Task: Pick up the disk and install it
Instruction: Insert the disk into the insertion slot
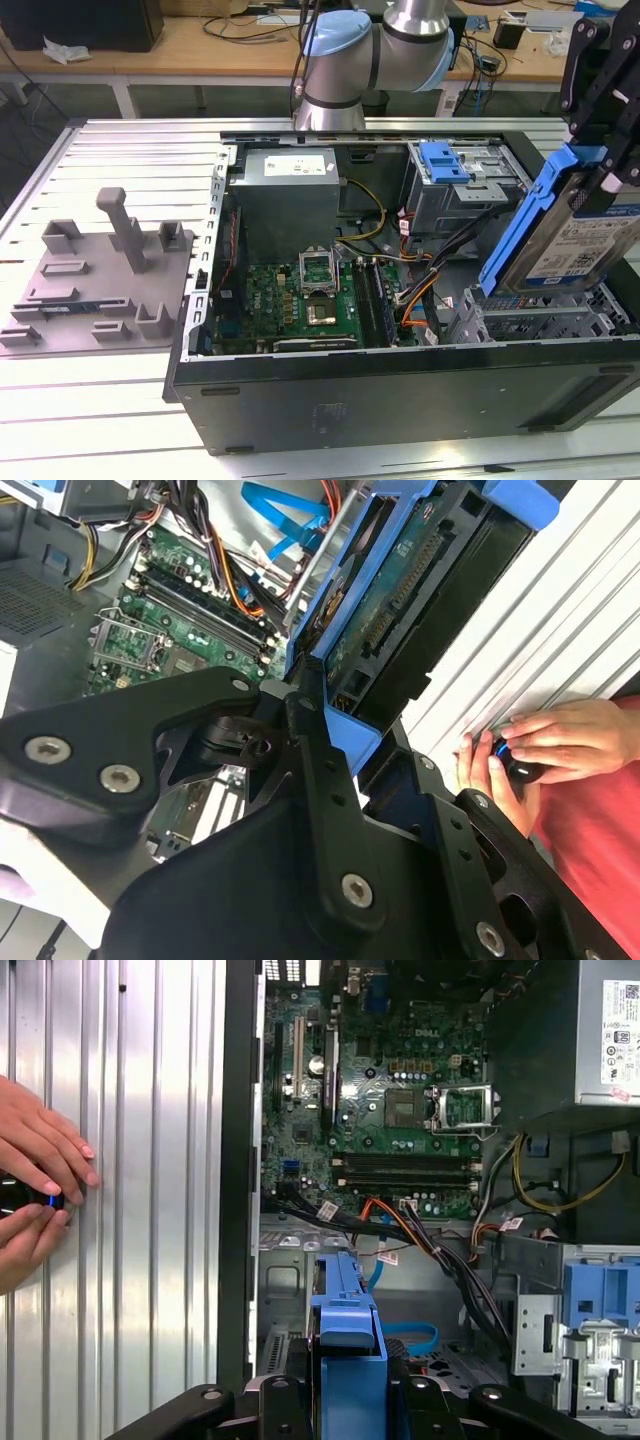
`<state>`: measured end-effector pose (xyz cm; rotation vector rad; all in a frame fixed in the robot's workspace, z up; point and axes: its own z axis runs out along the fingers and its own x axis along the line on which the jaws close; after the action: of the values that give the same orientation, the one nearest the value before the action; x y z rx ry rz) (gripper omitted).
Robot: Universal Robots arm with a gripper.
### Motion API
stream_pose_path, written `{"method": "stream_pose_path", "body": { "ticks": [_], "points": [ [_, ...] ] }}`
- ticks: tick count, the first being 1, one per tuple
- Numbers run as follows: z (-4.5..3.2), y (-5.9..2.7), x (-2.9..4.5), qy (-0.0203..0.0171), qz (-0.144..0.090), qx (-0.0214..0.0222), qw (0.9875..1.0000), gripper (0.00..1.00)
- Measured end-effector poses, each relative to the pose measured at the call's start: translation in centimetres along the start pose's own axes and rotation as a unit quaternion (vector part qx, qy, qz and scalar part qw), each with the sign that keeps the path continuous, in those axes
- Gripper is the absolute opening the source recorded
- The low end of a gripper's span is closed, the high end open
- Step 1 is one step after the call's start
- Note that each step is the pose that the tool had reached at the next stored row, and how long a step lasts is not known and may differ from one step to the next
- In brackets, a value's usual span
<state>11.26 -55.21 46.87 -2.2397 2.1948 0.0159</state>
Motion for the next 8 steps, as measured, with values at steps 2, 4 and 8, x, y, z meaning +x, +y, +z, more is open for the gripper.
{"method": "stream_pose_path", "body": {
  "ticks": [2, 4, 8],
  "points": [
    [0.05, 0.0, 0.04, 0.0001, 0.0, 0.0, 1.0, 0.37],
    [0.11, 0.0, 0.05, 0.0, 0.0, 0.0, 1.0, 0.37],
    [0.22, 0.0, 0.06, 0.0, 0.0, 0.0, 1.0, 0.37]
  ]
}}
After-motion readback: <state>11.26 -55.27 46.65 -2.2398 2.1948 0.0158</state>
